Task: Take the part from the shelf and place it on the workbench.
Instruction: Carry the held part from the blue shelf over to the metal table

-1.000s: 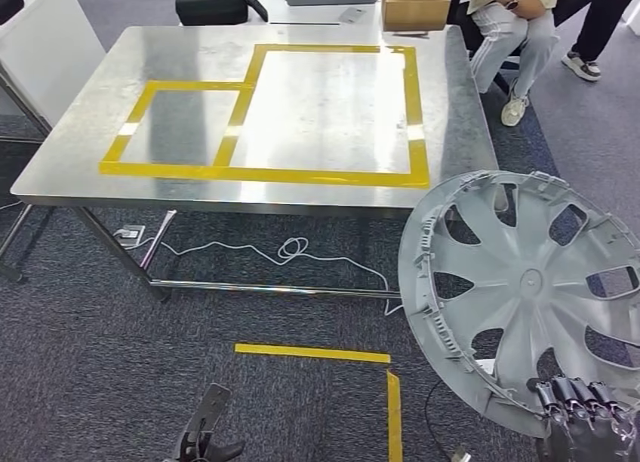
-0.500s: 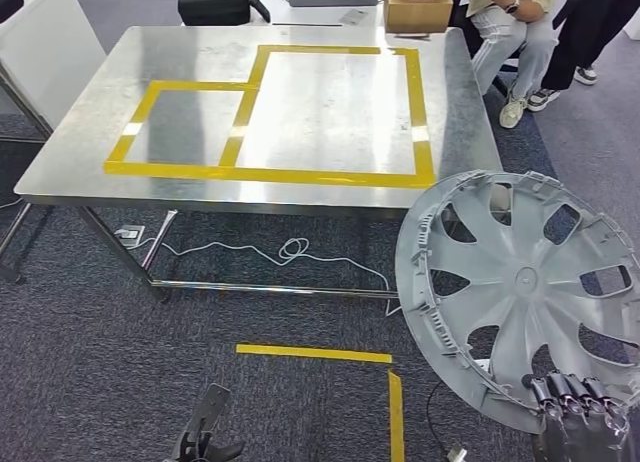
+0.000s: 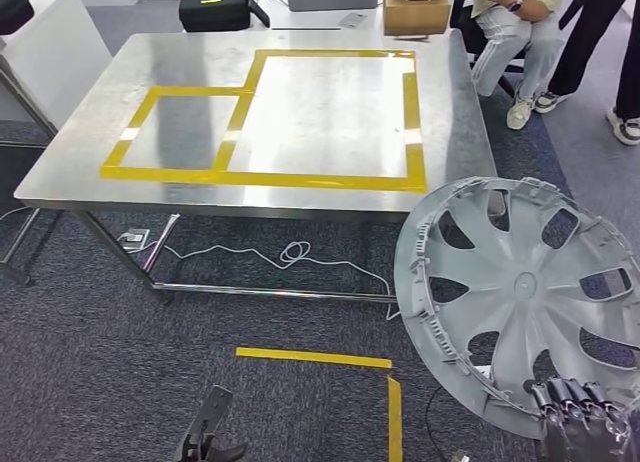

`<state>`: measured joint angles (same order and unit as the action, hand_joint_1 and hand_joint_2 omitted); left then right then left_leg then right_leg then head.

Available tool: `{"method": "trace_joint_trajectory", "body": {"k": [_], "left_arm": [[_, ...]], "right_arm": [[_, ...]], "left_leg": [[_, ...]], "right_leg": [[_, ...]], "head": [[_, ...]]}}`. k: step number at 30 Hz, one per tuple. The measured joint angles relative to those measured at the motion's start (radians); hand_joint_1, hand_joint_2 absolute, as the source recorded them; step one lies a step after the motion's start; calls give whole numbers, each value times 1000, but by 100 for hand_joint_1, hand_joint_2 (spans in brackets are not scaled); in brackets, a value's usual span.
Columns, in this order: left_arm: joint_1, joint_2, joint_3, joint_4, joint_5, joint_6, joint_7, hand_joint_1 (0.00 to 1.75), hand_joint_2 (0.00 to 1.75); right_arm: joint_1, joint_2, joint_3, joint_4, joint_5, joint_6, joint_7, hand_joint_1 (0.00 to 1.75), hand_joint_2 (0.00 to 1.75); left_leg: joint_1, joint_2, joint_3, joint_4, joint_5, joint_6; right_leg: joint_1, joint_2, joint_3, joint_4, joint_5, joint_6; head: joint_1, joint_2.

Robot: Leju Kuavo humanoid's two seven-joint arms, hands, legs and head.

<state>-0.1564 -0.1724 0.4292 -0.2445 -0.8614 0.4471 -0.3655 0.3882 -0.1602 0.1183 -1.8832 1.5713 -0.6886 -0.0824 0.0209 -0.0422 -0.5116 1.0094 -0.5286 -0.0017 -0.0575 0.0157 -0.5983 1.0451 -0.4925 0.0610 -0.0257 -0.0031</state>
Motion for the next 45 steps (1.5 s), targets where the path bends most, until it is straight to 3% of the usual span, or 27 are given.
{"method": "trace_joint_trajectory", "body": {"k": [6, 9, 14, 17, 28, 29, 31, 32, 35, 36, 45], "left_arm": [[-1, 1, 0, 0, 1, 0, 0, 0, 175], [-1, 0, 0, 0, 1, 0, 0, 0, 175], [0, -1, 0, 0, 1, 0, 0, 0, 175], [0, -2, 0, 0, 1, 0, 0, 0, 175], [-1, -2, 0, 0, 4, -5, -11, 0, 175], [-1, 0, 0, 0, 4, -5, -10, 0, 175], [-3, 1, 0, 0, 5, -6, -10, 0, 175], [-4, 2, 0, 0, 6, -6, -9, 0, 175], [-7, 2, 1, 0, 9, -7, -7, 0, 175], [-7, 2, 1, 0, 10, -7, -7, 0, 175], [-4, 3, 2, 0, 14, -6, -6, 0, 175]], "right_arm": [[-2, 0, 0, 0, 0, 0, -5, 175, 175], [-3, 0, 0, 0, 0, 0, -4, 175, 175], [-3, 0, 0, 0, 0, 0, -4, 175, 175], [-3, 0, 0, 0, 0, 0, -5, 175, 175], [-14, 0, 5, 3, 0, 0, 19, 175, 175], [-18, -1, 6, 5, 0, 0, 22, 175, 175], [-23, -3, 10, 8, 0, 0, 30, 175, 175], [-24, -4, 12, 10, 0, 0, 33, 175, 175], [-35, -11, 19, 16, 0, -1, 35, 175, 175], [-37, -12, 21, 18, 0, -2, 35, 175, 175], [-39, -17, 29, 27, 0, -2, 34, 175, 175]], "left_leg": [[-1, 1, 1, -12, 10, 16], [1, 3, 1, -15, 7, 16], [3, 3, 0, -17, 5, -24], [2, 3, 0, -15, 4, -28], [-2, 3, 0, -12, 2, -26], [-3, 3, -1, -10, 2, -23], [-7, 5, 14, -37, 17, -3], [-9, 6, 26, -60, 30, -1], [-12, 11, 42, -90, 44, -10], [-13, 12, 39, -84, 41, -7], [-13, 12, 26, -64, 35, -2]], "right_leg": [[6, -2, -3, 0, -4, -14], [12, -3, -2, 1, -5, -18], [13, -5, -1, 1, -5, -18], [12, -5, 3, -2, -4, -17], [5, -5, 13, -22, 6, -5], [2, -5, 14, -28, 10, 0], [-2, -8, 26, -50, 23, 12], [1, -10, 35, -64, 35, 13], [5, -15, 57, -98, 46, -1], [5, -16, 59, -100, 41, -3], [6, -17, 57, -93, 40, 3]], "head": [[-2, 0], [-1, 0], [-1, 0], [0, 0], [0, 0], [-1, 0], [-4, 0], [-4, 0], [-2, 0], [-3, 0], [-3, 0]]}}
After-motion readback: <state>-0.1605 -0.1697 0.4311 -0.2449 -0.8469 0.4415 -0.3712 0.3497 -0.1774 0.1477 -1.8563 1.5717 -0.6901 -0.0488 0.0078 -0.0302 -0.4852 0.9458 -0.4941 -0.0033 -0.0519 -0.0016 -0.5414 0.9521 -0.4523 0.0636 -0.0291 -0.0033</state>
